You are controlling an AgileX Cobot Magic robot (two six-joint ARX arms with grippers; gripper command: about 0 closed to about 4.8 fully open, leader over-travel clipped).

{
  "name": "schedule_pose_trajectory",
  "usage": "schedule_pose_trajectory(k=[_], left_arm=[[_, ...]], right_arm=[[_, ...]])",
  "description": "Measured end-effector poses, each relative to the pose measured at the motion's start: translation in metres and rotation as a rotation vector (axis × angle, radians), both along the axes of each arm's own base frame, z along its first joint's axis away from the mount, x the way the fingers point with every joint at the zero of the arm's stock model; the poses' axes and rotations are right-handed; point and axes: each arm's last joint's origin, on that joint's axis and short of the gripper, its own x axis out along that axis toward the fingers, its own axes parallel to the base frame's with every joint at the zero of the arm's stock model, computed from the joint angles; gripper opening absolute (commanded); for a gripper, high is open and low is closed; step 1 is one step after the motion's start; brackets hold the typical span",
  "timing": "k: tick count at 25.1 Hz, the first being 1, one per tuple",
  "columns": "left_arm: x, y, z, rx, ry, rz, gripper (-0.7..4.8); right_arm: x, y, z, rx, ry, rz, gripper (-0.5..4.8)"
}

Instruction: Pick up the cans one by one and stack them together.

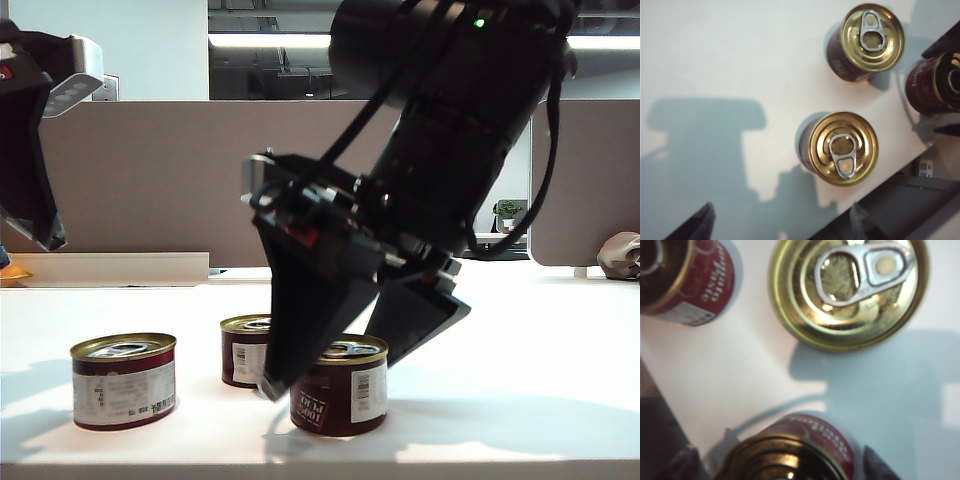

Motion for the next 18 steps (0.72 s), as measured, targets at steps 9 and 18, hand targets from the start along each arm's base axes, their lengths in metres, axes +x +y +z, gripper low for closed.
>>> schedule_pose_trajectory(k=[9,18], left_arm=[[-0.004,0.002,-0.012,0.017,0.039,0.0,3.49],[-0.001,0.0,-0.011,-0.015,0.02,0.037,3.44]], right_arm=[[0.01,0.01,0.006,-0.024,-0.032,-0.001,1.57],[0.025,0.023,0.054,-0.034,-0.126,0.027,1.58]])
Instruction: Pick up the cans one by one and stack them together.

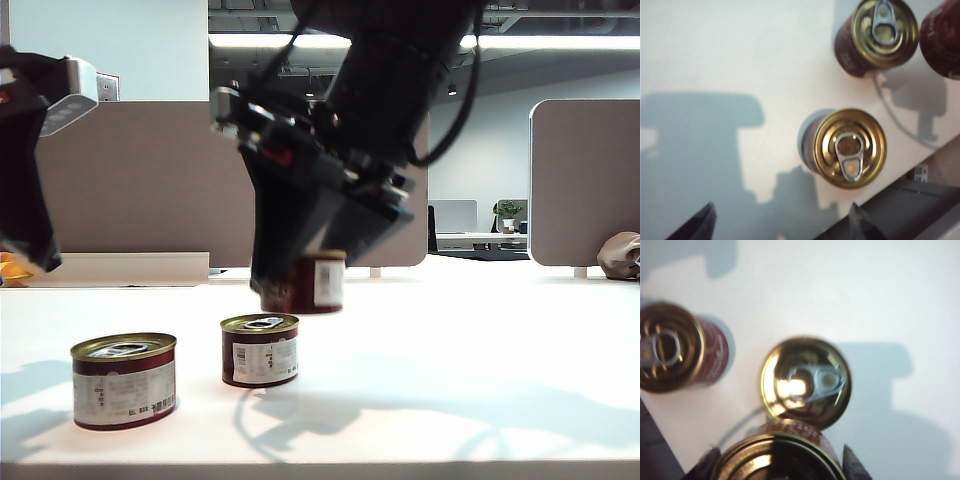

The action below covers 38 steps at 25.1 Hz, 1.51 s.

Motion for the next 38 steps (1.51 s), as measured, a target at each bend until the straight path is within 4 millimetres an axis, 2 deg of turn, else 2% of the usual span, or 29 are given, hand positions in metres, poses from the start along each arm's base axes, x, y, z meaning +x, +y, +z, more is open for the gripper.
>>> schedule_pose_trajectory(k=[3,7,12,15,24,25,27,29,30,38], left_arm=[[0.001,0.0,0.001,-0.01,-0.006,0.011,3.44],[0.001,0.0,0.001,-0.016,-0.001,0.023,3.41],[0.002,-0.001,0.001,-0.027,-0.003,0.039,3.41],[0.002,-0.001,0.001,-0.028,-0.002,0.04,3.41],[0.002,-0.001,0.001,-0.028,-0.002,0.041,3.41],[0.002,-0.001,0.001,-0.028,-0.003,0.041,3.41],[0.002,-0.001,0.001,-0.028,-0.003,0.041,3.41],[0.002,-0.001,0.001,-0.028,-0.003,0.041,3.41],[0.002,-0.001,0.001,-0.028,-0.003,0.041,3.41],[0.003,-0.001,0.002,-0.032,-0.011,0.041,3.41]], right_arm=[[0.003,0.003,0.009,0.026,-0.025,0.002,1.57],[0.007,0.007,0.01,0.06,-0.055,0.001,1.57],[0.019,0.018,-0.006,0.041,-0.026,0.003,1.58],[0.024,0.025,-0.005,0.061,-0.031,0.011,1.58],[0.024,0.025,-0.013,0.03,0.0,0.014,1.66],[0.024,0.025,-0.013,0.029,-0.003,0.018,1.9],[0.024,0.025,-0.014,0.026,-0.008,0.026,3.54],[0.024,0.025,-0.014,0.024,-0.009,0.028,4.58],[0.024,0.024,-0.014,0.021,-0.006,0.028,4.79],[0.023,0.023,-0.013,0.005,-0.001,0.022,4.79]])
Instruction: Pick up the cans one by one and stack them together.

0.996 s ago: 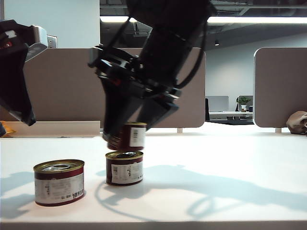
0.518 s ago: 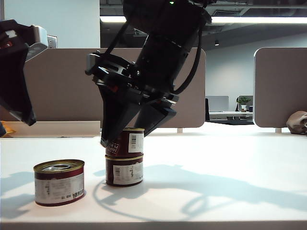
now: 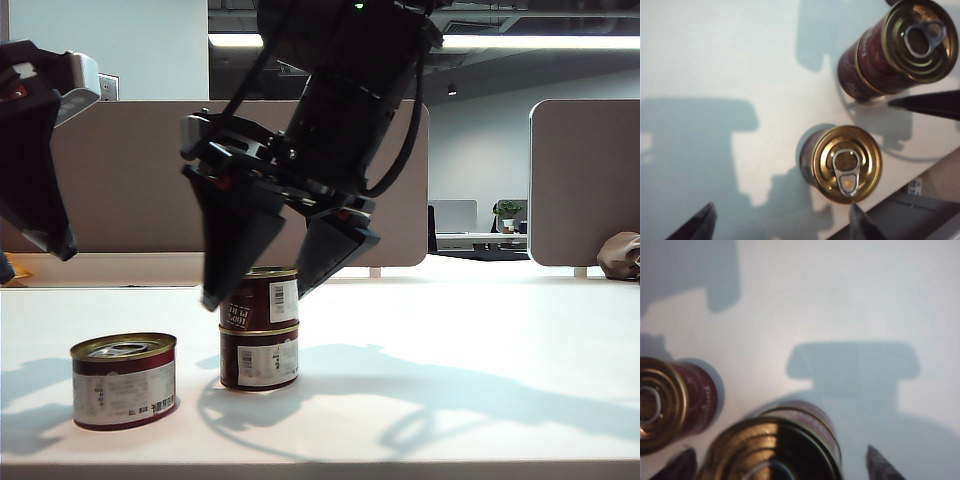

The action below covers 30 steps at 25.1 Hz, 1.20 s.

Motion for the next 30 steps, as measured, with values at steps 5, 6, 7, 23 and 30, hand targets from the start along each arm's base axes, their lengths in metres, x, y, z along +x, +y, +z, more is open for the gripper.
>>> schedule_pose_trajectory(k=[5,6,7,23,30], left_arm=[[0.001,-0.001,0.001,-0.024,-0.003,-0.013,3.41],[0.001,-0.001,0.001,-0.032,-0.004,-0.018,3.41],[0.001,-0.001,0.001,-0.032,-0.004,-0.018,3.41],[0.015,-0.038,-0.026,-0.061,0.105,-0.174,3.55],[0.011,-0.068,-0.034,0.035,0.02,-0.208,3.55]], right_arm=[[-0.008,-0.01,0.021,-0.006,-0.035,-0.018,4.79],[-0.012,-0.015,0.035,0.015,-0.054,-0.02,4.79],[-0.016,-0.019,0.044,0.028,-0.069,-0.021,4.79],[-0.063,-0.078,0.137,0.145,-0.321,-0.144,4.79],[-0.066,-0.082,0.134,0.099,-0.297,-0.155,4.79]])
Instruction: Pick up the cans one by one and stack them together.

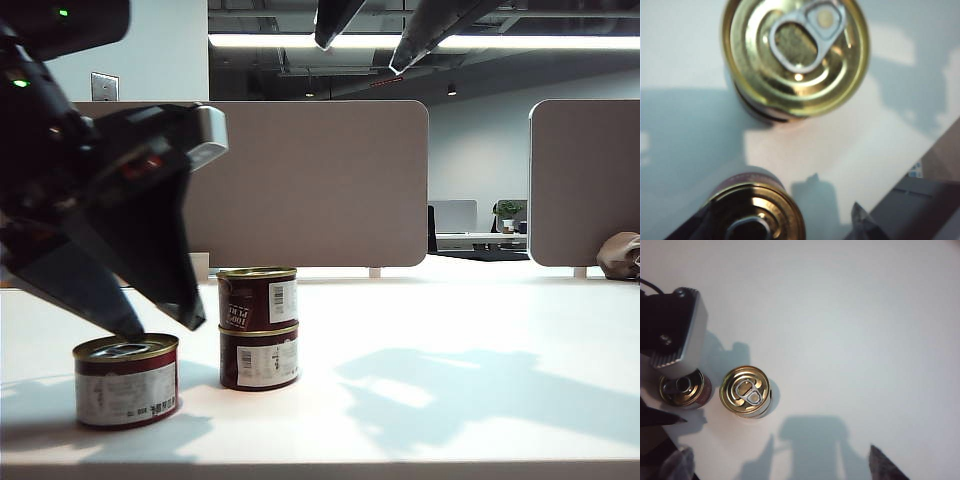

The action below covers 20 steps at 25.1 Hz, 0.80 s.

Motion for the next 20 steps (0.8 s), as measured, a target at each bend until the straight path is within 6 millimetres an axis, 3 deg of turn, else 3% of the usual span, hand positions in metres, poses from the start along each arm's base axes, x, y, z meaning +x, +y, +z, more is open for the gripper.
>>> schedule_pose_trajectory(k=[20], left_arm=[[0.0053,-0.0026,0.002,0.14,-0.098,0.109,3.54]], right_arm=[[-0.0008,-0.0016,-0.0007,-0.01,0.012,-0.002,4.79]])
